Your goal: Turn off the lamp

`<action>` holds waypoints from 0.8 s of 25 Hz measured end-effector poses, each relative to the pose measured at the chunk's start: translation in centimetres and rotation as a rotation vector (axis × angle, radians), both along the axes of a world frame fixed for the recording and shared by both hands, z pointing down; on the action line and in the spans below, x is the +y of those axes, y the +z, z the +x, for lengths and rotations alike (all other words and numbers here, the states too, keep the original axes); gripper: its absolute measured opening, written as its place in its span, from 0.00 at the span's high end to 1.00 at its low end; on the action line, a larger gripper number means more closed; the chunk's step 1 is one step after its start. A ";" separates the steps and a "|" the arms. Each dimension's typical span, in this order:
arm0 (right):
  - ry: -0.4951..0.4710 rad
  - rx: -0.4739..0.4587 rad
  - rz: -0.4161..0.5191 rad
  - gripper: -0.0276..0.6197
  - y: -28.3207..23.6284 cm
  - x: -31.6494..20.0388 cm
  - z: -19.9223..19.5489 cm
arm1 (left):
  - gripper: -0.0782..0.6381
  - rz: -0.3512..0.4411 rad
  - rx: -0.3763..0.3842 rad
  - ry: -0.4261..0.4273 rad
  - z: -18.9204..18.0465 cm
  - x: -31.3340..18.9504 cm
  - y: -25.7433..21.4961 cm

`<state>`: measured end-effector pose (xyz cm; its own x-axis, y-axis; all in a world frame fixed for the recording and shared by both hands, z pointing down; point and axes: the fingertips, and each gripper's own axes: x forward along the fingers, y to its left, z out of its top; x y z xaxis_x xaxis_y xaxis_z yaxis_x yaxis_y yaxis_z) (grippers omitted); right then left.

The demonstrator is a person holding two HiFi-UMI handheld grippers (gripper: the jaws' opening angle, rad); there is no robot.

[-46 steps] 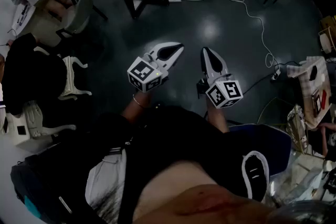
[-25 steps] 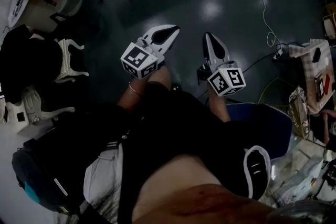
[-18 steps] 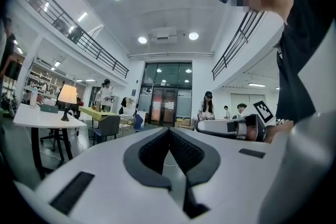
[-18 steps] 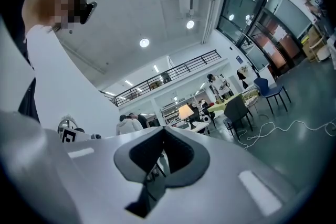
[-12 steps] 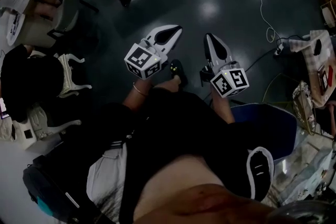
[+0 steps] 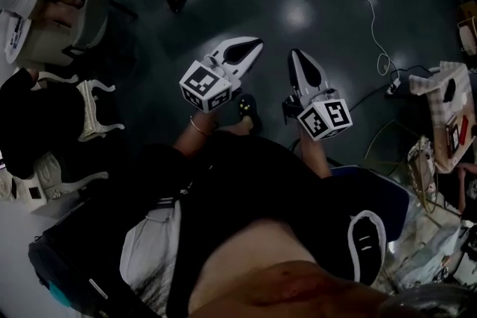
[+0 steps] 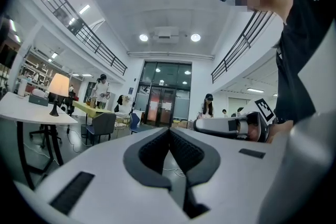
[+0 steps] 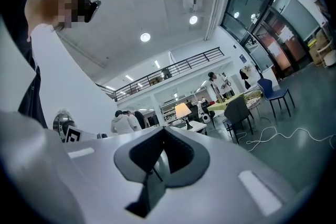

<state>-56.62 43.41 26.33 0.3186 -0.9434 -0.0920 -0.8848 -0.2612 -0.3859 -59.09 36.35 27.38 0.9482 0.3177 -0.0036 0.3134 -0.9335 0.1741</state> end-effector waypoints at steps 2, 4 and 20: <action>-0.012 -0.001 -0.002 0.95 0.2 -0.9 0.8 | 0.88 -0.005 -0.006 -0.009 0.5 -0.7 0.4; -0.022 0.002 -0.003 0.95 0.6 -1.6 1.4 | 0.88 -0.008 -0.011 -0.012 1.0 -1.1 0.9; 0.014 0.012 -0.041 0.95 0.4 -3.7 10.8 | 0.88 -0.039 0.020 0.057 12.3 -2.8 0.4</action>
